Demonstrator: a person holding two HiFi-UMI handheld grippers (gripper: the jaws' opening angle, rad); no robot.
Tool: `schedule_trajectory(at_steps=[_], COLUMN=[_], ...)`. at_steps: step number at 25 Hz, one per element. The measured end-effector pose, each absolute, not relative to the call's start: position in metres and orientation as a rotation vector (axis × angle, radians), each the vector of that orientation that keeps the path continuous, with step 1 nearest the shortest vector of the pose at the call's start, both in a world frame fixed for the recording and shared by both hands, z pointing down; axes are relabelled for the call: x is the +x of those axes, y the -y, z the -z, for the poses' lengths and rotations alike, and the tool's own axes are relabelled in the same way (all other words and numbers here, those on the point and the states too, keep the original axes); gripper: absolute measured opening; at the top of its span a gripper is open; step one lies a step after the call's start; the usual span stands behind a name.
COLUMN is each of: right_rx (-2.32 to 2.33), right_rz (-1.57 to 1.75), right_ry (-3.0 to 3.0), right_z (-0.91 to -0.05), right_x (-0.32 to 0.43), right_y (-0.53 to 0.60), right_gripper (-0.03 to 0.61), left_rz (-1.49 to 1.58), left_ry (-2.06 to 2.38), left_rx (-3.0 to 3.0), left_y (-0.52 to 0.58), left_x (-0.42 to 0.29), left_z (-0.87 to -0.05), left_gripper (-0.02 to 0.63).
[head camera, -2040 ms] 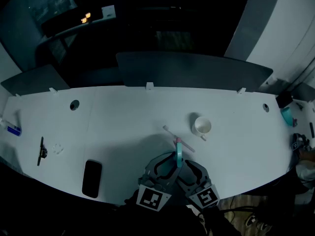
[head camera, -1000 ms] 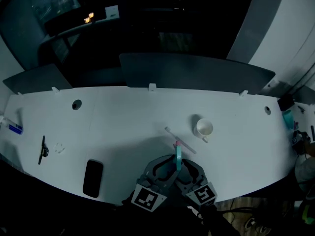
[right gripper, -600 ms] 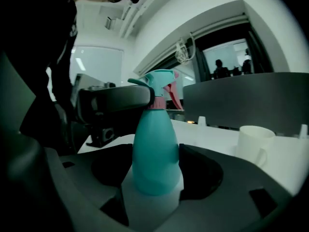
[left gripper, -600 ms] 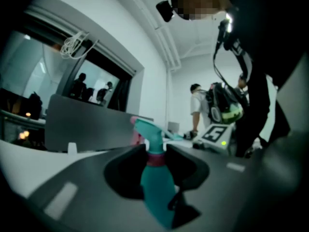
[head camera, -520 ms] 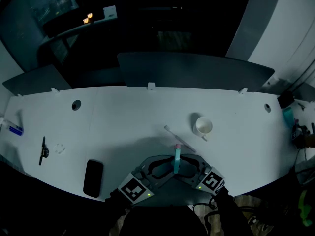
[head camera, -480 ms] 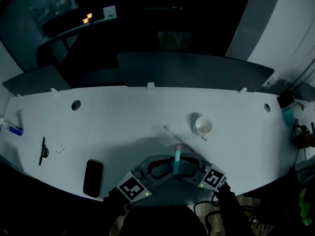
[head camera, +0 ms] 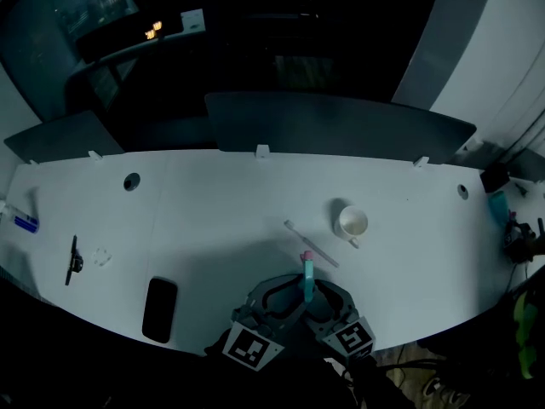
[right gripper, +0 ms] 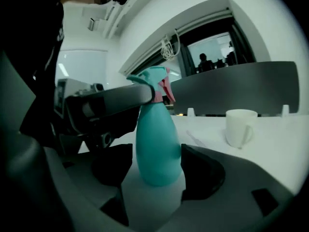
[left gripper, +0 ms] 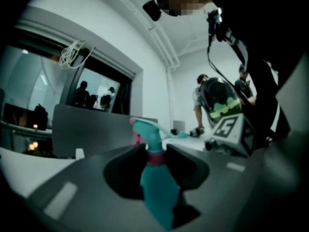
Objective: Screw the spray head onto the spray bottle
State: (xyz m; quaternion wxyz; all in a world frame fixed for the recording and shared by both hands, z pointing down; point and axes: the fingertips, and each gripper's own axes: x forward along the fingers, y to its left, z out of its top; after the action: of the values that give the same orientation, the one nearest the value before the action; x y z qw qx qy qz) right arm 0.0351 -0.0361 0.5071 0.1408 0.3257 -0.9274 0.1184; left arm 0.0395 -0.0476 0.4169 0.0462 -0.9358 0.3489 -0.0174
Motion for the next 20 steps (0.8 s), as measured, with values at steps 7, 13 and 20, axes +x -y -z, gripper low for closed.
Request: schedule_trajectory(at_steps=[7, 13, 20], right_rx=[0.895, 0.270, 0.500], right_rz=[-0.329, -0.204, -0.358], right_ry=[2.693, 2.806, 2.757], right_z=[-0.512, -0.518, -0.515], right_x=[0.033, 0.036, 0.042], right_y=[0.044, 0.034, 0.037], right_gripper=[0.296, 0.296, 0.301], left_rz=[0.014, 0.004, 0.076], left_ry=[-1.031, -0.642, -0.773], left_rx=[-2.865, -3.094, -3.006], left_y=[0.051, 0.038, 0.043], left_x=[0.038, 0.039, 0.037], left_z=[-0.413, -0.418, -0.421], left_gripper=[0.132, 0.132, 0.132])
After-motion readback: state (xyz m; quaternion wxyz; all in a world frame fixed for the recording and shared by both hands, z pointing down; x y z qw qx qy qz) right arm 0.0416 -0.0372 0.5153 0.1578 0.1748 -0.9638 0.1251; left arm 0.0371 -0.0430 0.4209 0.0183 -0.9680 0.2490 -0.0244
